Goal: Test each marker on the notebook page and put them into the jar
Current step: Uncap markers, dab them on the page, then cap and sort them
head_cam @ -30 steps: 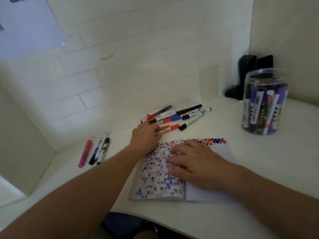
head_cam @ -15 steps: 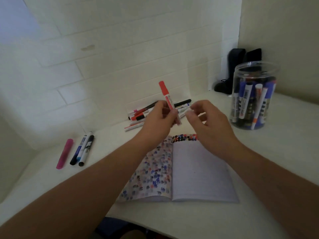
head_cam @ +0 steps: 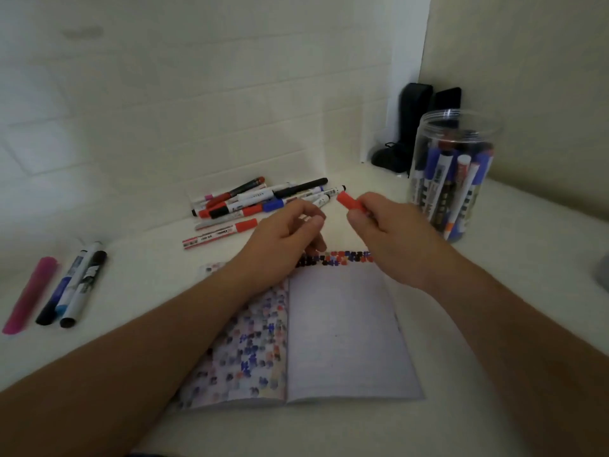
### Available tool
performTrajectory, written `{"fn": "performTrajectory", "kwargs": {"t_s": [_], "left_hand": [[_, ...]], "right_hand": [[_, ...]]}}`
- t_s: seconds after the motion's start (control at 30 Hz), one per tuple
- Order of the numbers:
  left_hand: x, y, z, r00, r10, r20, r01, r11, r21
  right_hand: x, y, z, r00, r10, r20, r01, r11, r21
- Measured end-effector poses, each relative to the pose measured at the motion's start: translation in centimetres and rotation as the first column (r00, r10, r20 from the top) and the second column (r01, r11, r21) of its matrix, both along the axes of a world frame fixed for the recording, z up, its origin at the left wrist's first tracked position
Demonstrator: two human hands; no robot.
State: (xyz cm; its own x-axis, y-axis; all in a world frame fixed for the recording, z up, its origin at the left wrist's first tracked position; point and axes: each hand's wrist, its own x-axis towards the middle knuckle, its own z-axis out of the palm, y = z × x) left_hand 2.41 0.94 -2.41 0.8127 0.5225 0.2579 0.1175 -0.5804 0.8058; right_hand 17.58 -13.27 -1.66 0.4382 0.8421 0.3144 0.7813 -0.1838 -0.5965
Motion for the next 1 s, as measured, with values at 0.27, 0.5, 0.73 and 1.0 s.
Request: {"fn": "performTrajectory", "kwargs": {"t_s": [0.27, 0.5, 0.73, 1.0], "left_hand": [[-0.1, 0.9, -1.1, 0.997, -0.077, -0.008, 0.077, 0.997, 0.008], [-0.4, 1.9, -1.4, 0.993, -0.101, -0.055, 0.104, 0.993, 0.058], [-0.4, 1.7, -1.4, 0.994, -0.11, -0.005, 0.11, 0.993, 0.05], [-0.5, 2.1, -1.3, 0.985, -0.073, -0.155, 0.116, 0.95, 0.289]], "right_hand": [[-0.2, 1.4, -1.9, 0.953, 0.105, 0.283, -0.041, 0.974, -0.224], [-0.3, 1.4, -2.1, 0.911, 0.141, 0.389, -0.043, 0.967, -0.25], [-0.9, 0.2, 0.4, 0.97, -0.032, 0.242, 0.147, 0.867, -0.476], [2.3, -2.9, 2.1, 0.67, 0.085, -0.738, -0.036, 0.996, 0.082]]}}
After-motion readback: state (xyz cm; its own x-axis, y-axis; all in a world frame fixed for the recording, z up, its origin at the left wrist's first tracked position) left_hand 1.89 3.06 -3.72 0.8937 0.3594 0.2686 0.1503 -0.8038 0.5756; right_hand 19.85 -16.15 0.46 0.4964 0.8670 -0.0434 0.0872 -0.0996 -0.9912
